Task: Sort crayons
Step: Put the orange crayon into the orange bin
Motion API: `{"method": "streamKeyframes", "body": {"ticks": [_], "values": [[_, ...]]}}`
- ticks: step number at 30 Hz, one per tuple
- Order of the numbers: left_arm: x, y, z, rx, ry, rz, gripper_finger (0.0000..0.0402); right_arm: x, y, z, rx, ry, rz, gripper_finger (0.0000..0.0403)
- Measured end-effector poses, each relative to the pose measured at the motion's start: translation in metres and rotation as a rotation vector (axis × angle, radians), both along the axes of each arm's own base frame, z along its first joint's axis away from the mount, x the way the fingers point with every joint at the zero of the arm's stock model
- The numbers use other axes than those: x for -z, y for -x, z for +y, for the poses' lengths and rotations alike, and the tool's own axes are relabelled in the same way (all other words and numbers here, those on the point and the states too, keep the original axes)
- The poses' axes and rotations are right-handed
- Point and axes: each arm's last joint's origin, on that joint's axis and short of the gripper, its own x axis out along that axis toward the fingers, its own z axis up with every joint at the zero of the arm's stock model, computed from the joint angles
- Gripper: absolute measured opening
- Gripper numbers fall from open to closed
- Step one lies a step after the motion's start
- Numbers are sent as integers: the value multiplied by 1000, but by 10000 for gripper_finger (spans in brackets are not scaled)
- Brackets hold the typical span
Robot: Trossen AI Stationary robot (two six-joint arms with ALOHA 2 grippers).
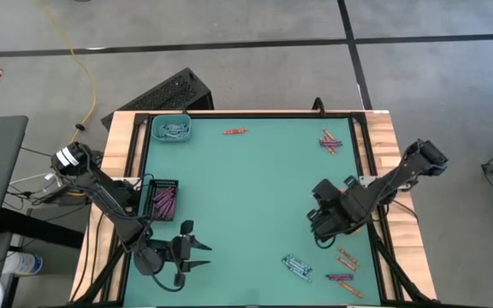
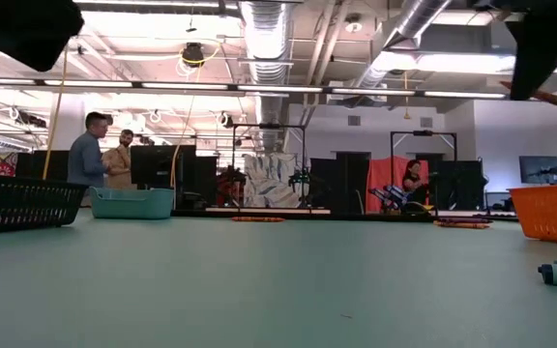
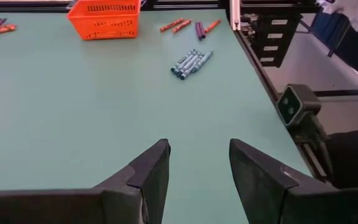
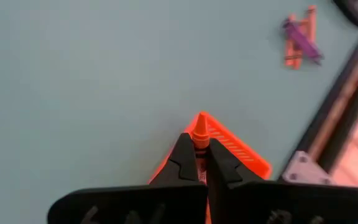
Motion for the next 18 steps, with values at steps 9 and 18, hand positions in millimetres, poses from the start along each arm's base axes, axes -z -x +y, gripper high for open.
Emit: {"method": "streamKeyframes", "body": {"ticks": [9,18], "values": [[9,-1,-9,16,10,-5,155,31,23,-21,173,-64,33,4],[54,-20,-20,19,11,3,155,70,26,-27,201,-149,3,9]]}}
